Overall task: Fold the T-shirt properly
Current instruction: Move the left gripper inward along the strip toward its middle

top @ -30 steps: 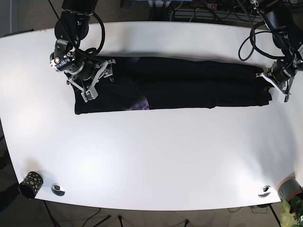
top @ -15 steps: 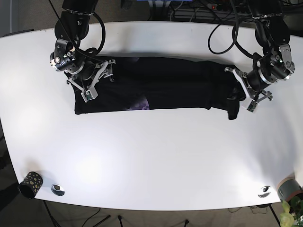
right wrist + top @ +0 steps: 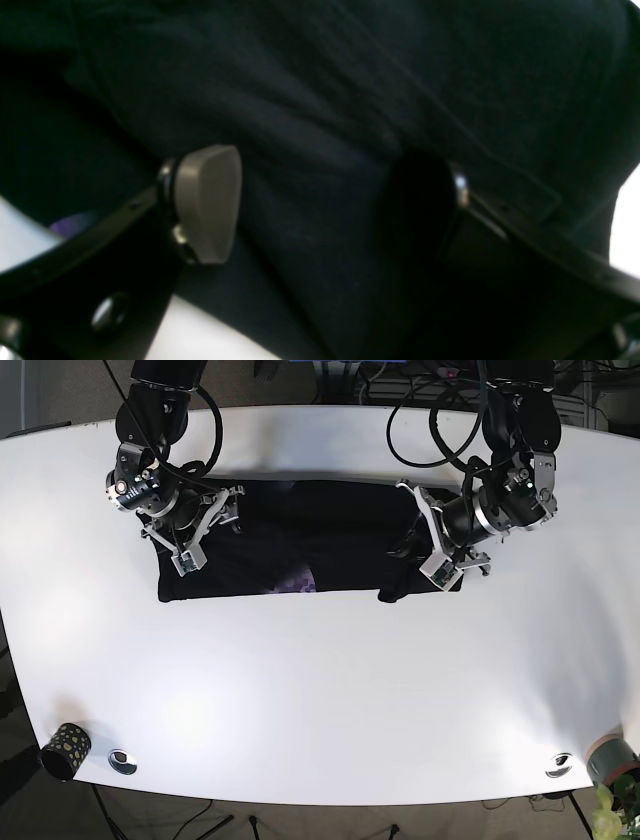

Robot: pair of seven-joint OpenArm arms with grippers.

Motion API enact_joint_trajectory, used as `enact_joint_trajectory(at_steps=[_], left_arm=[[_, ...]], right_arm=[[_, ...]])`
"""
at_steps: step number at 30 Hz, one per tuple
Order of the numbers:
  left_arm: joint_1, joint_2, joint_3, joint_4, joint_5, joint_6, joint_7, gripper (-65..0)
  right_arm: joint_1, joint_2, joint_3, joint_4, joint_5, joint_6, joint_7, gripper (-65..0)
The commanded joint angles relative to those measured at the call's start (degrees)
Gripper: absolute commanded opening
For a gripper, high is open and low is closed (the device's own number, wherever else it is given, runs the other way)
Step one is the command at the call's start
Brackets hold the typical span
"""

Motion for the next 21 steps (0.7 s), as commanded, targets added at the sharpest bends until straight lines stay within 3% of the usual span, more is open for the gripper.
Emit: enact_joint_trajectory(at_steps=[1, 10, 12, 17, 21], left_arm=[[-0.78, 0.50, 1.62, 0.82, -0.53, -0.08, -1.50, -62.2], [-1.05, 7.27, 4.43, 0.73, 10.89, -0.08, -1.50, -61.7], [-2.19, 8.41, 4.96, 0.64, 13.18, -0.08, -1.50, -56.8], [-2.63, 8.50, 8.92, -1.47, 14.76, -0.08, -1.50, -35.6], [-2.63, 8.41, 10.94, -1.64, 14.59, -0.08, -1.50, -31.2]], right_arm=[[0.34, 0.21, -0.06, 0.43, 0.12, -0.01, -0.52, -16.2], [0.34, 0.21, -0.06, 0.43, 0.12, -0.01, -0.52, -16.2], [0.34, 0.21, -0.15, 0.43, 0.12, -0.01, -0.52, -16.2], [0.34, 0.21, -0.15, 0.43, 0.12, 0.08, -0.52, -16.2], [0.34, 0.21, -0.15, 0.43, 0.12, 0.16, -0.52, -16.2]])
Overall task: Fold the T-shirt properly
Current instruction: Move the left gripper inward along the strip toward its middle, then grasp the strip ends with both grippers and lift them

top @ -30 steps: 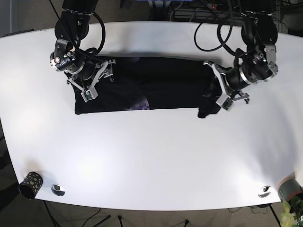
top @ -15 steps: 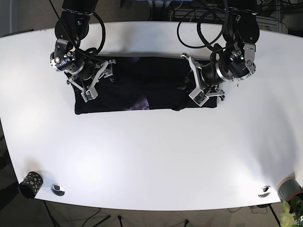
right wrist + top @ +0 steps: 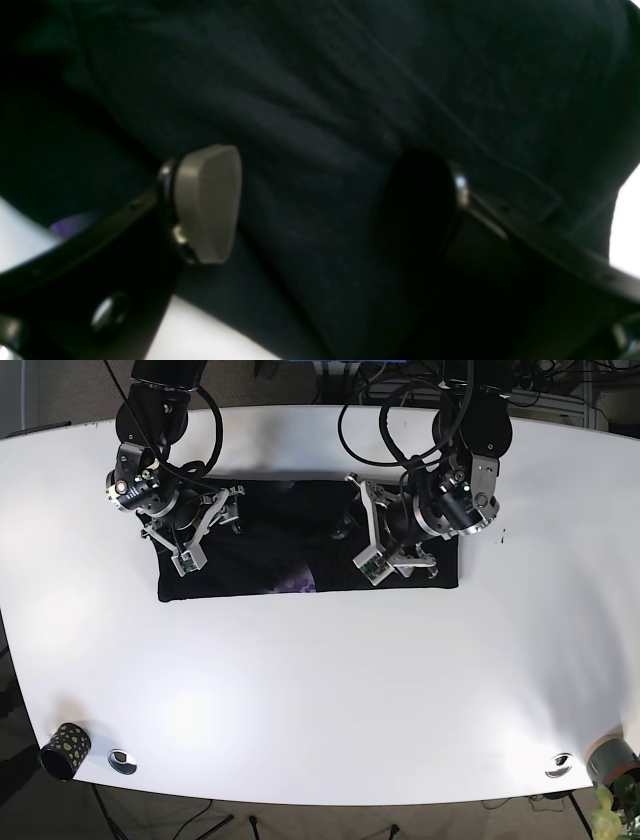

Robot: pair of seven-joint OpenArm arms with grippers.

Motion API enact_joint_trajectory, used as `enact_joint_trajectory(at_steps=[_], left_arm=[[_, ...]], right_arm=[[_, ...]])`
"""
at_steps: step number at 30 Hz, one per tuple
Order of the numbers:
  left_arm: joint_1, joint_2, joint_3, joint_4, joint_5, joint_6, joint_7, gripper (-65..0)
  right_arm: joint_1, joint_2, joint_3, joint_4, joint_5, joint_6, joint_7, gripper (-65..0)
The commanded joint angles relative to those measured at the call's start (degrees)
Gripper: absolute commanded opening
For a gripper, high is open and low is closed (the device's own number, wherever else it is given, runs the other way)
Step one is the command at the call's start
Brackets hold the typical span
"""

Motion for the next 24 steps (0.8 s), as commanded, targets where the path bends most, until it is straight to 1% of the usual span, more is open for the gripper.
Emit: enact_joint_trajectory(at_steps=[1, 6, 9, 14, 17, 21, 23, 24], left_arm=[[-0.97, 0.19, 1.11, 1.11, -1.24, -0.06, -1.35, -31.2], [-0.79, -0.42, 4.10, 4.45, -1.41, -0.06, -1.26, -31.7], [-0.88, -1.21, 3.22, 6.21, -1.41, -0.06, -1.26, -31.8], [-0.79, -1.30, -5.57, 6.39, -1.41, -0.06, -1.26, -31.8], [-0.70, -1.21, -11.20, 5.95, -2.47, -0.06, -1.26, -31.8], [-0.62, -1.74, -19.90, 2.43, -8.27, -0.06, -1.26, -31.8], [-0.70, -2.71, -24.83, -0.82, -10.91, -0.06, -1.26, -31.9], [-0.79, -3.06, -25.88, -2.05, -11.70, -0.06, -1.26, -31.9]], right_arm=[[0.43, 0.21, -0.10, 0.43, 0.14, 0.16, -0.52, -16.2], [0.52, 0.21, -0.10, 0.60, 0.23, 0.34, -0.52, -16.2], [0.78, 0.21, 0.16, 1.57, 0.58, 0.43, -0.70, -16.2], [0.43, 0.38, 0.51, 7.55, 7.52, -0.01, -1.05, -16.2], [0.87, 0.56, 3.68, 9.48, 11.30, -0.01, -3.78, -16.2], [3.33, 0.56, 10.89, 9.22, 16.58, -0.01, -7.20, -16.2], [3.77, 0.56, 14.49, 7.72, 19.04, 0.34, -7.73, -16.2], [4.12, 0.64, 15.55, 6.93, 19.92, 0.34, -7.73, -16.2]])
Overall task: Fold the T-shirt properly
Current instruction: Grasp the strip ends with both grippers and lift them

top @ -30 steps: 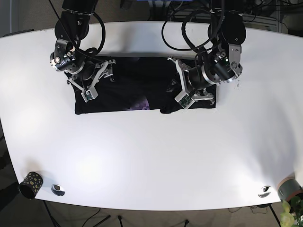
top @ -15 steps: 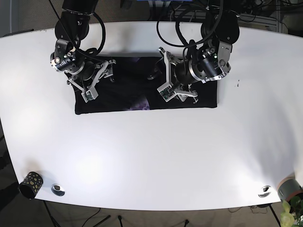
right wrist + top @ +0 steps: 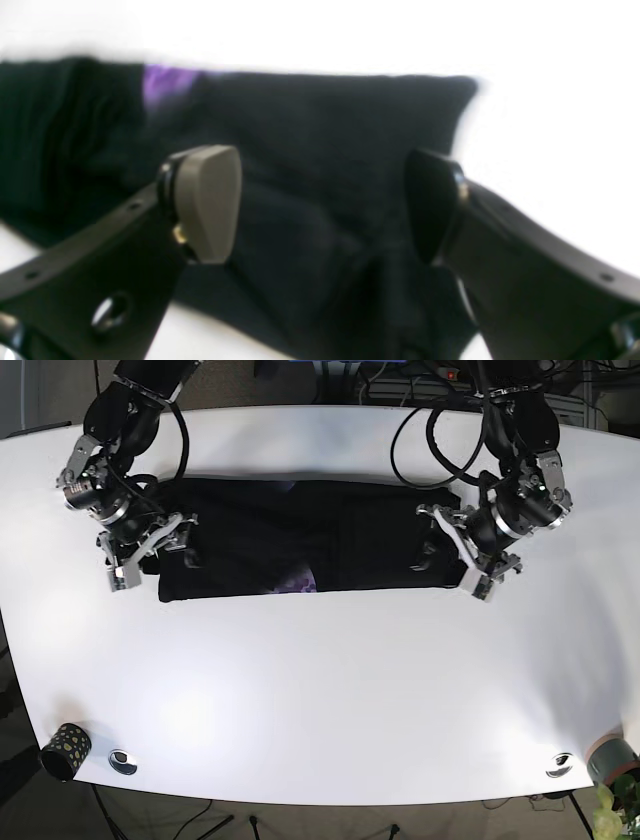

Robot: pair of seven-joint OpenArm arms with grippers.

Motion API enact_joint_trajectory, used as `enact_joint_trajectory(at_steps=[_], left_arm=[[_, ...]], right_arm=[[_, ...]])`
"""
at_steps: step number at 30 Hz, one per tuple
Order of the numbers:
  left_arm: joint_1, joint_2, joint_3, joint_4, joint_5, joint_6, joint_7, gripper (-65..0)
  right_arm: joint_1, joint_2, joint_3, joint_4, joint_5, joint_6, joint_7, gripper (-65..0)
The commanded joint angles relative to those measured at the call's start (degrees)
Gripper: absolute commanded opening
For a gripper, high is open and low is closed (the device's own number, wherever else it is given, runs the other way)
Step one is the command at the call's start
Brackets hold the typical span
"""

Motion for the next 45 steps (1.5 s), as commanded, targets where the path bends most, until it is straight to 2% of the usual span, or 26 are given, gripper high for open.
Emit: enact_joint_trajectory(at_steps=[1, 4, 6, 9, 12, 15, 20, 24, 27, 33, 37, 39, 42, 45], left_arm=[[-0.66, -2.06, -3.22, -3.40, -3.03, -0.06, -0.86, -32.1], [-0.66, -4.08, -3.92, -7.00, -6.11, -0.06, -0.86, -38.8], [-0.66, -5.31, -3.92, -9.73, -8.83, -0.06, -0.86, -48.6], [-0.75, -5.92, -3.92, -12.89, -12.17, -0.06, -0.86, -58.3], [-0.75, -7.24, -3.84, -13.51, -14.55, -0.06, -0.86, -58.9], [-0.49, -7.51, -3.84, -13.51, -17.01, -0.06, -0.95, -58.9], [-0.49, -7.51, -4.01, -13.51, -18.86, -0.06, -0.95, -59.0], [-0.49, -9.00, -3.92, -13.42, -20.35, -0.06, -0.95, -59.0], [-0.49, -9.53, -3.84, -13.42, -22.11, -0.06, -0.95, -59.0], [-0.49, -9.53, -3.57, -14.03, -22.20, -0.06, -0.95, -58.9], [-0.40, -10.67, 0.74, -14.03, -20.79, -0.06, -0.95, -58.9], [-0.40, -10.94, 2.58, -14.03, -18.33, -0.06, -0.95, -58.9], [-0.40, -10.67, 3.72, -14.03, -13.49, -0.06, -0.95, -59.0], [-0.40, -9.88, 4.52, -14.12, -10.15, -0.06, -0.95, -59.3]], right_arm=[[1.68, 0.73, 2.90, -1.95, 3.86, 0.69, 0.95, -16.2], [2.38, 3.99, 5.71, -6.70, 6.67, 0.69, 0.86, -16.2], [2.82, 6.27, 7.38, -11.97, 9.40, 0.69, 0.59, -16.2], [4.41, 9.26, 8.61, -18.92, 12.83, 0.69, 0.51, -16.2], [4.67, 11.28, 8.61, -23.23, 15.03, 0.69, 0.51, -16.2], [4.32, 12.07, 8.61, -24.28, 16.26, 0.69, 0.59, -16.2], [3.35, 11.28, 8.44, -24.46, 15.91, 0.69, 0.59, -16.2], [2.47, 9.00, 8.17, -24.46, 15.91, 0.69, 0.59, -16.2], [1.24, 8.56, 5.19, -24.46, 15.82, 0.51, 0.59, -16.2], [0.45, 8.03, 0.88, -24.37, 15.91, 0.34, 0.59, -16.2], [0.54, 7.06, 0.70, -24.28, 15.82, 0.16, 0.86, -16.6], [0.98, 7.06, 0.70, -24.28, 15.82, 0.16, 0.95, -20.5], [1.94, 7.24, 0.79, -24.37, 15.73, 0.16, 0.95, -35.5], [2.03, 8.29, 0.70, -24.10, 15.82, 0.16, 0.95, -55.3]])
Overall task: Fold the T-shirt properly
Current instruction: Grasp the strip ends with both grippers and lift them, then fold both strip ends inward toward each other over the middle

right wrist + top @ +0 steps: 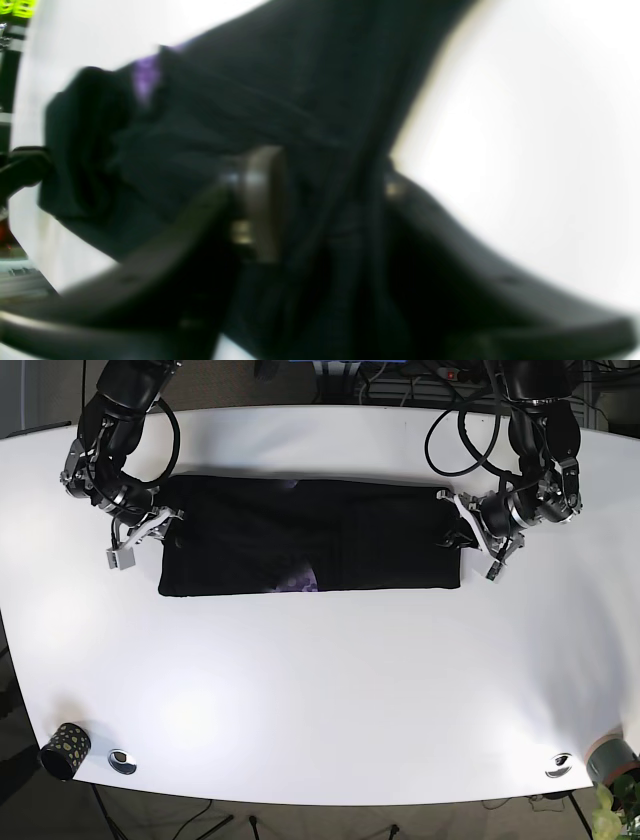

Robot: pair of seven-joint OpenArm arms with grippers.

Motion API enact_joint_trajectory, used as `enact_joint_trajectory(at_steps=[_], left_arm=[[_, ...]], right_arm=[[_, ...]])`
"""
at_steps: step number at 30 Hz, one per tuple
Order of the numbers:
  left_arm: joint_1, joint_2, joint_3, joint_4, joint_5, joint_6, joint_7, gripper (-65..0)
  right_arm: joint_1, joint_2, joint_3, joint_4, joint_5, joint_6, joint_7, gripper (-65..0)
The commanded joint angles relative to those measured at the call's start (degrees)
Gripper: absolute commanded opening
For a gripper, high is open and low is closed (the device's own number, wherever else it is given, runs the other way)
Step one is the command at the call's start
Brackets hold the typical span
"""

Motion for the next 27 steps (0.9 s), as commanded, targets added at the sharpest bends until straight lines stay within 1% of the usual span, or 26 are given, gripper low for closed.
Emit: enact_joint_trajectory(at_steps=[1, 2, 3, 4, 9, 12, 14, 17, 20, 22, 26, 27], left_arm=[[-0.70, 0.59, 0.23, 0.74, 0.91, -0.30, -1.13, -59.4], [-0.70, 0.94, 0.32, 0.74, 2.06, -0.30, -1.13, -59.4], [-0.70, 0.94, 0.32, 0.74, 3.02, -0.30, -1.13, -59.4], [-0.70, 1.03, 0.41, 0.74, 3.99, -0.30, -1.13, -59.4], [-0.70, 1.73, 2.43, 0.92, 6.45, -0.30, -1.13, -59.4], [-0.70, 1.73, 4.10, 0.74, 6.45, -0.30, -1.13, -59.4], [-0.70, 1.82, 5.86, 0.65, 6.45, -0.30, -1.30, -59.3], [-1.06, 1.91, 9.55, -0.75, 6.45, -0.30, -1.39, -59.3], [-2.37, 4.11, 11.13, -3.04, 6.45, -0.30, -2.09, -59.2], [-3.52, 5.78, 11.22, -3.92, 6.45, -0.30, -2.27, -59.2], [-3.87, 7.27, 11.40, -4.01, 6.54, -0.30, -2.27, -59.0], [-3.96, 7.62, 11.40, -4.01, 6.54, -0.30, -2.27, -59.0]], right_arm=[[0.59, 1.39, 0.16, 0.92, 1.11, 0.34, 0.31, -59.8], [0.59, 1.48, 0.16, 0.92, 1.11, 0.34, 0.31, -63.9], [0.59, 2.09, 0.16, 1.10, 1.28, 0.34, 0.31, -65.0], [0.59, 2.62, 0.16, 1.89, 1.46, 0.34, 0.31, -65.0], [-1.70, 3.15, 0.42, 9.98, 1.55, 0.34, 0.22, -65.0], [-3.54, 3.23, 0.42, 16.83, 1.28, 0.34, 0.22, -65.0], [-4.42, 3.23, 0.24, 20.17, 1.28, 0.78, 0.22, -65.0], [-6.18, 3.06, 0.07, 26.15, 1.64, 0.86, 0.22, -65.0], [-6.79, 2.79, -0.11, 30.37, 1.64, 0.86, 0.05, -65.0], [-6.88, 2.71, -2.13, 32.66, 1.72, 1.00, -0.04, -65.0], [-7.59, 2.62, -6.26, 35.03, 1.81, 1.00, -0.04, -65.0], [-7.59, 2.00, -7.32, 35.47, 1.99, 1.00, -0.04, -65.0]])
